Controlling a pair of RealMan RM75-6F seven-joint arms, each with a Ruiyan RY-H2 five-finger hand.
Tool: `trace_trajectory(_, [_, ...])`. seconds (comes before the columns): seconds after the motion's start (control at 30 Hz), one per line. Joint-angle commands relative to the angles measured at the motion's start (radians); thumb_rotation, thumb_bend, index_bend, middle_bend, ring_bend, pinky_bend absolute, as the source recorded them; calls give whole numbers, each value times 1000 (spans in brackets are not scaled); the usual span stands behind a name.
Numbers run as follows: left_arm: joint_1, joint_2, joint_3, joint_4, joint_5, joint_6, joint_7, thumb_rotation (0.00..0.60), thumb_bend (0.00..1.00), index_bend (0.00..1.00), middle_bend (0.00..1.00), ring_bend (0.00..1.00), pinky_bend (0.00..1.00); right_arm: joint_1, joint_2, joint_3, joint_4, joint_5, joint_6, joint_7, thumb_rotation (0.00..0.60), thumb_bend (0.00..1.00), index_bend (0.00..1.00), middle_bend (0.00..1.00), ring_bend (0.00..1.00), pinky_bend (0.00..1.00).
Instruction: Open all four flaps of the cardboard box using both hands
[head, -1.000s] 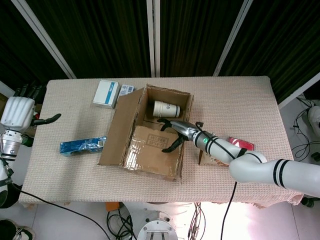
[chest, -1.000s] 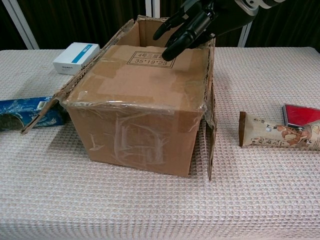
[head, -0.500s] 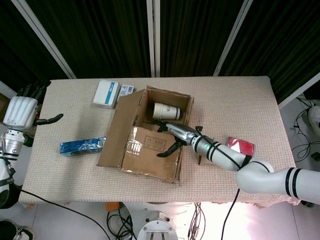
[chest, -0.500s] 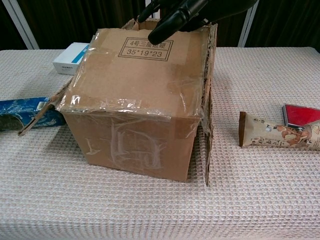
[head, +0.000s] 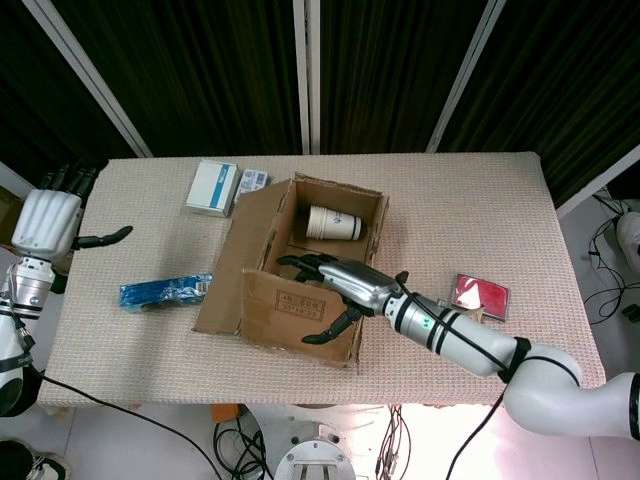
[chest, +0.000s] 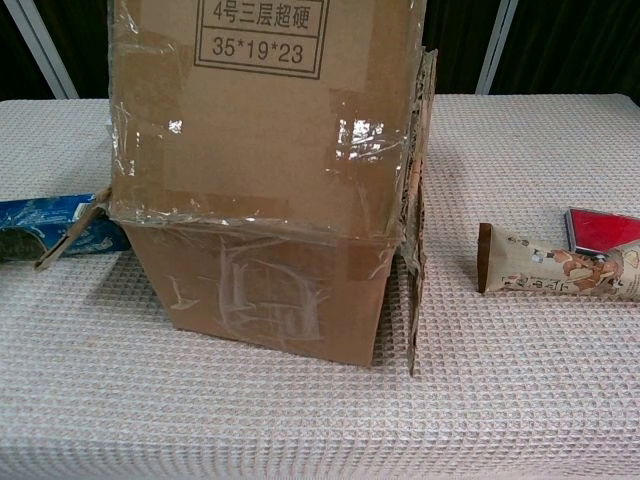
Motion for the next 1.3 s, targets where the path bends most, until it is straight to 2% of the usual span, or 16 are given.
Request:
trace_trajectory(0.03, [0,1,-3,-5,-4,-1,2,87,93,79,155,52,159,-30,18,31,-29,-39,-6,28,517,115,0,327,0,0])
trace_trajectory(0.67, [4,9,-5,-25,-6,-10,17,85,93,79,155,51,159,-137,7,160,-101,-232,-99,203,518,102,0,324,0,0])
trace_trajectory(1.03, [7,4,-2,-18,-3,-11,14,85,93,79,156,52,159,-167,-16,200,-110,-312,-196,294,518,102,0,328,0,0])
trace_trajectory(1.2, [9,3,-3,-14,-1,-9,7,85,93,78,156,52,159,-202,-9,210,-102,-358,-189,290,518,106,0,326,0,0])
trace_trajectory(1.3, [12,4,-3,-13,1,-6,-1,86,93,79,155,51,159,-260,28,191,-93,-455,-90,174,516,120,0,305,0,0])
